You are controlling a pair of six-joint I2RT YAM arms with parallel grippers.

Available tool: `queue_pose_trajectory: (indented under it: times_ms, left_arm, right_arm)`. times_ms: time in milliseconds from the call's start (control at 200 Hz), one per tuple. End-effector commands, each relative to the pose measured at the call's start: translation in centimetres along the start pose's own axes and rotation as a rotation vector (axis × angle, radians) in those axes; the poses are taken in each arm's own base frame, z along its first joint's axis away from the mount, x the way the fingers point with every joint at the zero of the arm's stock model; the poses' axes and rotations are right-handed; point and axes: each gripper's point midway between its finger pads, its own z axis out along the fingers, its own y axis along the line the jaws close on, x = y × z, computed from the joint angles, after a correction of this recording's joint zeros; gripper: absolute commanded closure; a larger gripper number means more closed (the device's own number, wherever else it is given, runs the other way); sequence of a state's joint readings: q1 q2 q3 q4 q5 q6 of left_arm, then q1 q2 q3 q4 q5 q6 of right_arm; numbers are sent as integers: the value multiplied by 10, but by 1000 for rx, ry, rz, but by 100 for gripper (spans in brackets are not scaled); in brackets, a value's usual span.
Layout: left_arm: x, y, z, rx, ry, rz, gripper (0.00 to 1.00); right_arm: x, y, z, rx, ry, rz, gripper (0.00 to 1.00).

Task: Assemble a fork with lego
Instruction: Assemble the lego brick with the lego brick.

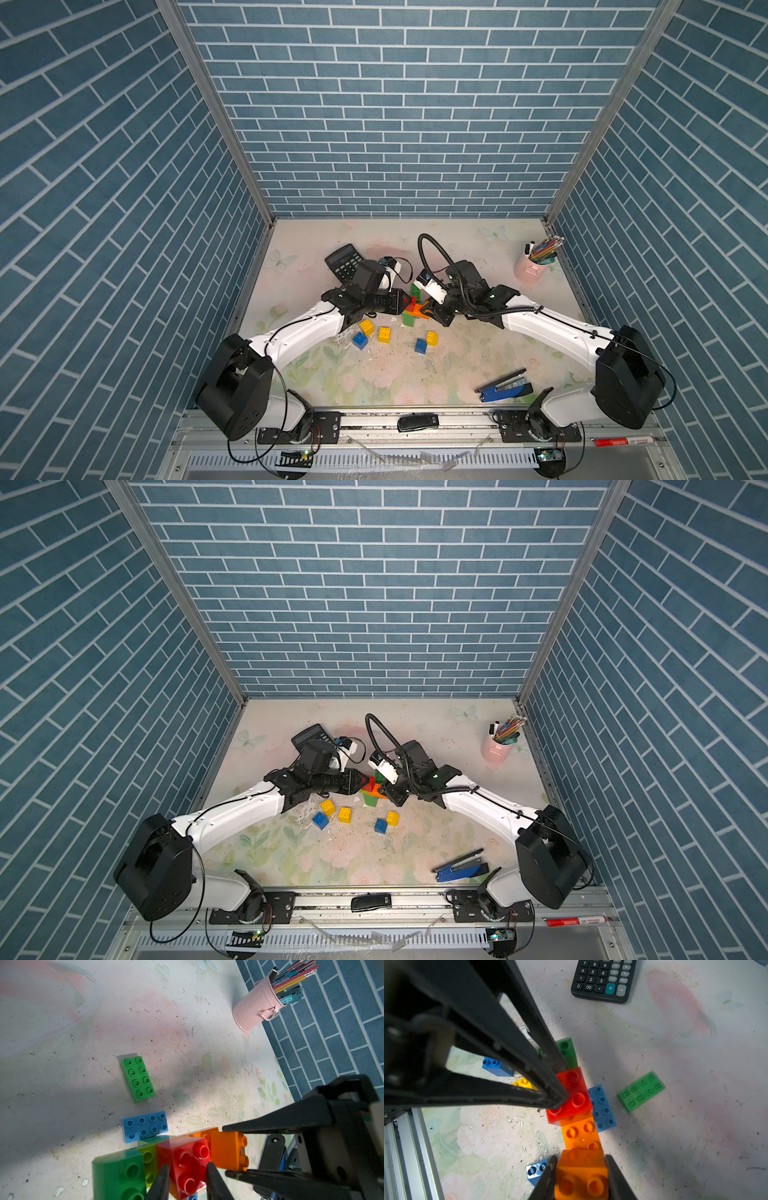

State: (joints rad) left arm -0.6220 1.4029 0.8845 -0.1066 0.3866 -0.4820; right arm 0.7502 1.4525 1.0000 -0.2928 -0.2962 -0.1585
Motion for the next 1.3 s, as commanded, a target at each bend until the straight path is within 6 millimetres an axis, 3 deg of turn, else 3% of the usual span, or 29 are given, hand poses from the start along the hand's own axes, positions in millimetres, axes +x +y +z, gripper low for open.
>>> queue_pose_trajectory:
  times_ms: [0, 445, 895, 1295]
  left_arm:
    - [9, 9, 4, -18, 22, -12, 68]
    - [9, 10, 2, -26, 20, -12, 69]
    - [10, 12, 3, -28, 24, -16, 69]
    - [11, 15, 3, -31, 26, -21, 69]
  right_arm:
    - [1, 5, 0, -63, 30, -71, 100]
    - [7, 11, 7, -145, 105, -108, 100]
    - [11, -8, 5, 58, 109, 16, 100]
    - [14, 10, 6, 3, 75, -1, 100]
